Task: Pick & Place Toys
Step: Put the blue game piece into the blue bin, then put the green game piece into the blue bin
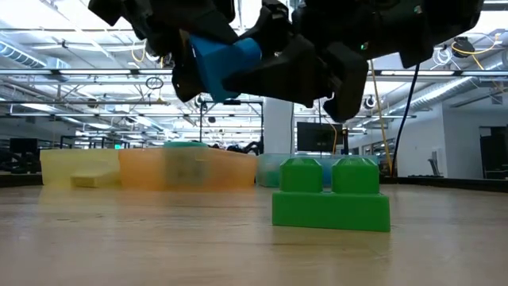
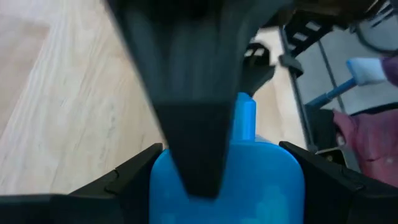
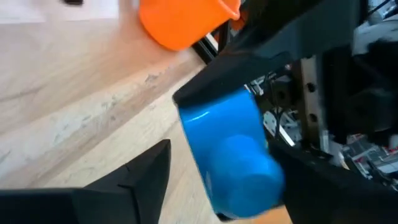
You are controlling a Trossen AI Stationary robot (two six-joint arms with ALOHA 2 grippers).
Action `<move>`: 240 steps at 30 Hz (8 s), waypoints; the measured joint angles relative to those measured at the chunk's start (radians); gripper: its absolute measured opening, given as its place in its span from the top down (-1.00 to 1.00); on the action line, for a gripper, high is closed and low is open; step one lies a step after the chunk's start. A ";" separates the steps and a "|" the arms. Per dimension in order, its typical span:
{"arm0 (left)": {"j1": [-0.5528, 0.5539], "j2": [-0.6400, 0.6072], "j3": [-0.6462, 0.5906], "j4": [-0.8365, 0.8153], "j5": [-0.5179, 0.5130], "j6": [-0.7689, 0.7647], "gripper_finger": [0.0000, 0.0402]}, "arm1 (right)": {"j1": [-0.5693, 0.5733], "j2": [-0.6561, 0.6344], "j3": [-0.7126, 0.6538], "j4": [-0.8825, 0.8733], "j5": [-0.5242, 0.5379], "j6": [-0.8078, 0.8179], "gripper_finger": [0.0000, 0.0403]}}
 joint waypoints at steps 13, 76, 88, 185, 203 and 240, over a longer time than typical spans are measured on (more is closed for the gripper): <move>0.032 0.000 0.000 0.006 0.034 -0.015 -0.56 | -0.008 0.002 0.000 0.014 -0.049 -0.031 0.47; 0.383 -0.928 -0.751 0.370 -0.133 0.189 -0.74 | -0.998 -0.547 -0.331 -0.611 -0.084 0.720 0.34; 0.383 -0.887 -0.751 0.375 -0.236 0.095 -0.74 | -0.989 -0.588 -0.331 -0.655 -0.087 0.673 -0.23; 0.083 0.149 0.233 -0.042 -0.412 0.358 0.43 | -0.361 -0.757 -0.694 0.011 -0.222 0.753 -0.59; 0.082 0.147 0.233 -0.023 -0.370 0.290 0.43 | -0.264 -0.341 -0.517 0.301 -0.321 0.729 -0.43; 0.070 -0.237 0.233 -0.283 -0.367 0.315 -0.71 | -0.255 -0.468 -0.496 0.157 -0.268 0.783 0.53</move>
